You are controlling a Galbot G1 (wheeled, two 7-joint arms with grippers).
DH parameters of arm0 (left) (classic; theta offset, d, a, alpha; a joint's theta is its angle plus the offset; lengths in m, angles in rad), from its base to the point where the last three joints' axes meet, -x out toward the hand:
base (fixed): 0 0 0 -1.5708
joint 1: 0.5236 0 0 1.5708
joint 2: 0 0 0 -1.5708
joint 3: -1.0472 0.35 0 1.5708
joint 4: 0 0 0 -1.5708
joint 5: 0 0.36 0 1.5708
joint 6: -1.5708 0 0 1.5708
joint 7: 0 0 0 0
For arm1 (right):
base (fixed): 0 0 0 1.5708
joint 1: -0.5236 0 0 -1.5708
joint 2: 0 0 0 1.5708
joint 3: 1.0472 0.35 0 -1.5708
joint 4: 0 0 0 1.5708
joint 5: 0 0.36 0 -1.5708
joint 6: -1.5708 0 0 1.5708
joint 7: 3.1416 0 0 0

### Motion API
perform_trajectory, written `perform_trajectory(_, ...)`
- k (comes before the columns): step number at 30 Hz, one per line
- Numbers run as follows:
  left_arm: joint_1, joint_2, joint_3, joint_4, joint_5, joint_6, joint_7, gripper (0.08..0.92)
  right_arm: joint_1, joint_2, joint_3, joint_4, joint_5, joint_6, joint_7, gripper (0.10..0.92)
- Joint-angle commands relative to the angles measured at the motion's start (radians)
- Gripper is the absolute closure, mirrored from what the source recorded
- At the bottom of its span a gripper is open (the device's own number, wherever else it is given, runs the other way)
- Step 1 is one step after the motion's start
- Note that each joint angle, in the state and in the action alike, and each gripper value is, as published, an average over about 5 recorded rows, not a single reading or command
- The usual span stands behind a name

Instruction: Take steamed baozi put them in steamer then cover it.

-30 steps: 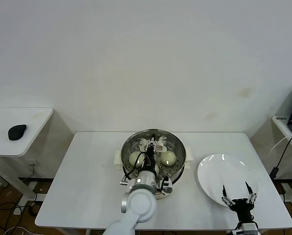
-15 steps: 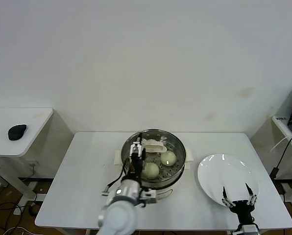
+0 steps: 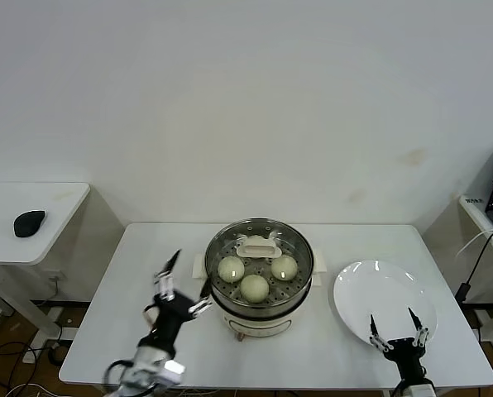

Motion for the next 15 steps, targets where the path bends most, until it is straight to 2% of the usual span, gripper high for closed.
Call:
perform_trajectory(1,0.376,0.012,-0.233,0.024,-0.801,-0.291,-0.201,0.177,-0.126,-0.119,-0.103,0.091,0.167,0.027,0.008,0.203)
perform_trajectory(10,0.384,-0.018,-0.177,0.15,-0.796,-0.392,-0.15,0.177,-0.194,-0.135,-0.158,0.11,0.164,0.024,0.015,0.203)
perform_trajectory(15,0.375,-0.029,-0.179,0.18,-0.796,-0.401,-0.133,0.177,-0.215,-0.134,-0.169,0.126,0.163,0.025,0.015,0.203)
